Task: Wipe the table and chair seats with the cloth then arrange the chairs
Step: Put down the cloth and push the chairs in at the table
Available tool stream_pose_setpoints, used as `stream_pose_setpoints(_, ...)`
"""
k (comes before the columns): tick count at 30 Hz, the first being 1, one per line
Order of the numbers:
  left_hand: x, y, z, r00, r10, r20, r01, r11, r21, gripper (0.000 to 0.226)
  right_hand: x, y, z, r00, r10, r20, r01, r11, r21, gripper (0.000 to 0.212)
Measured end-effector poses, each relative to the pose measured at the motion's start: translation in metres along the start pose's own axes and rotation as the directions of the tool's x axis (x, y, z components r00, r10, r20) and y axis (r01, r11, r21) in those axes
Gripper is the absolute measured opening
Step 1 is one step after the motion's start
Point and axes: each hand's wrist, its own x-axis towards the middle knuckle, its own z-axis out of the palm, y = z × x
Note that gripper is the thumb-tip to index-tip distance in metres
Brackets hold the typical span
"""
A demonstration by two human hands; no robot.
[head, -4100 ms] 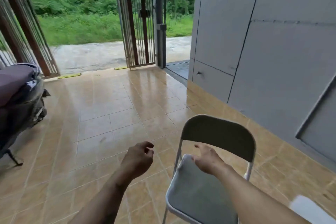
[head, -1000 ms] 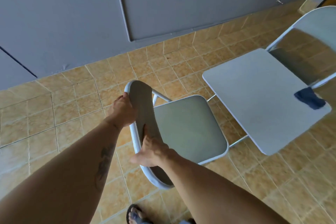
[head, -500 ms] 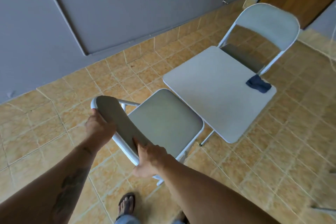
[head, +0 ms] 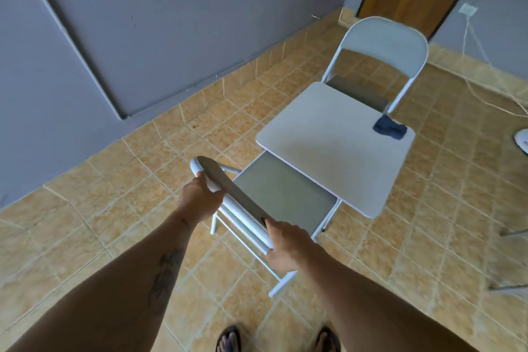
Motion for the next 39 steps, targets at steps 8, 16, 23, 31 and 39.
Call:
stream_pose_setpoints(8,0.018,-0.034,0.000,0.850,0.523,0.068,-0.469,0.690,0.552,0.056,-0.006,-0.009,-0.002,0.999,-0.026,-0.032,0.027,0.999,0.026,0.066)
stream_pose_setpoints(16,0.074,-0.031,-0.010,0.754,0.637,0.161,-0.568,0.508,0.648,0.047,0.016,-0.010,-0.021,1.000,-0.011,-0.005,0.011,0.997,0.070,0.065)
stream_pose_setpoints(23,0.061,-0.010,0.008,0.714,0.679,0.172,-0.623,0.504,0.598,0.046,0.012,0.023,-0.014,0.997,0.045,-0.058,-0.040,0.996,0.075,0.067)
stream_pose_setpoints(31,0.068,0.011,0.006,0.754,0.633,0.175,-0.600,0.557,0.574,0.048,0.020,0.029,-0.025,0.996,0.023,-0.091,-0.012,0.993,0.119,0.069)
stream_pose_setpoints(39,0.073,0.020,0.013,0.732,0.649,0.207,-0.639,0.549,0.539,0.051,0.019,0.046,-0.033,0.994,0.049,-0.097,-0.033,0.986,0.166,0.069)
